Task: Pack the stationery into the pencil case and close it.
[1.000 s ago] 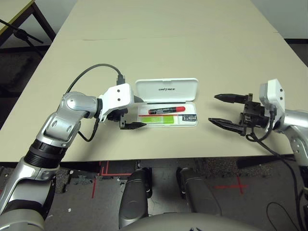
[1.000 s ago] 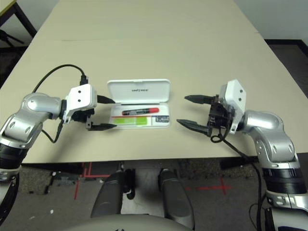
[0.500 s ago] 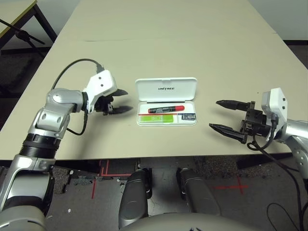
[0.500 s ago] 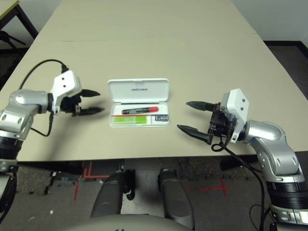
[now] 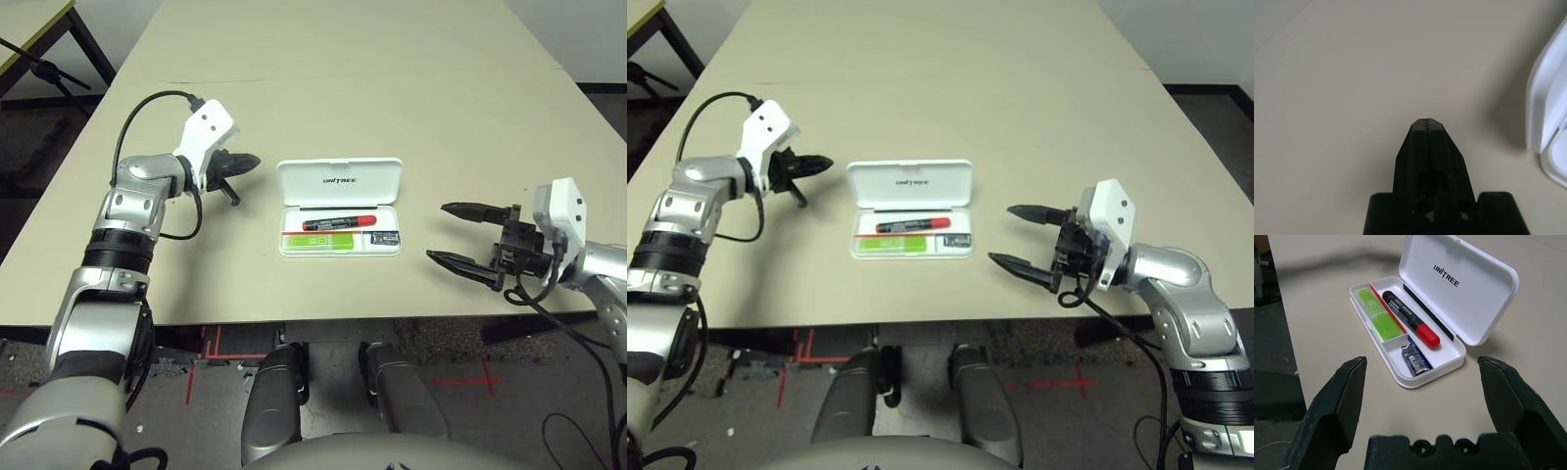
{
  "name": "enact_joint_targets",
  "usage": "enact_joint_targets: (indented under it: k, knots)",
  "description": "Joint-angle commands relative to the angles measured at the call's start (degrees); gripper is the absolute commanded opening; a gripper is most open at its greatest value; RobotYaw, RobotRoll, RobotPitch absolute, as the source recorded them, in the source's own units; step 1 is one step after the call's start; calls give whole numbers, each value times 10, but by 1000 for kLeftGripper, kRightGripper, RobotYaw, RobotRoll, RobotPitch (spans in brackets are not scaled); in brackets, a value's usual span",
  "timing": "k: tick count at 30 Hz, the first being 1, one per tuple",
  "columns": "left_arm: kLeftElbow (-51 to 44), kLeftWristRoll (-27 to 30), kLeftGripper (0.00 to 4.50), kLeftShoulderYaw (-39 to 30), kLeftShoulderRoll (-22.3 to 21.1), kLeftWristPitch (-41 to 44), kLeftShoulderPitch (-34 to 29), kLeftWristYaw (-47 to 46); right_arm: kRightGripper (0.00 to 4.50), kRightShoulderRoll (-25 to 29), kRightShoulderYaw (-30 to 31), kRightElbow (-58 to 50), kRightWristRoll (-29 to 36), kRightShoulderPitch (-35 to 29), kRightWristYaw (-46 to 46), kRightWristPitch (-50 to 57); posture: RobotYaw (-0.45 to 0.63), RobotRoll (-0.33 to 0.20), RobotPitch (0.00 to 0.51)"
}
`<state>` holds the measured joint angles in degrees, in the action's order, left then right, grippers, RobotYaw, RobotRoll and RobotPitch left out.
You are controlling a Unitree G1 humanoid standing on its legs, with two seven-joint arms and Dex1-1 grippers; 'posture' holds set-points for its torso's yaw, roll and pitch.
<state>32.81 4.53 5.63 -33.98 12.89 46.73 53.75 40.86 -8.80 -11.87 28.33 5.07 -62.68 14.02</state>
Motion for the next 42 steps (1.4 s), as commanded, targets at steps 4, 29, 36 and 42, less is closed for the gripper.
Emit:
enact_joint_targets:
  k: [4,29,36,42]
  knots:
    - [-44,17,40,10,11,19,-10,65,4500,6,-5,-11,5,-11,2,0,-134,0,164]
    - [-289,59,40,56,-68,88,-142,228,4500,9,17,21,-12,18,-3,-13,-110,0,171]
    - [-284,44,40,80,-60,74,-150,213,4500,11,19,19,-10,13,-10,-11,-114,0,171]
    - [-275,28,40,98,-57,71,-146,203,4500,18,19,13,-11,5,-14,-4,-122,0,175]
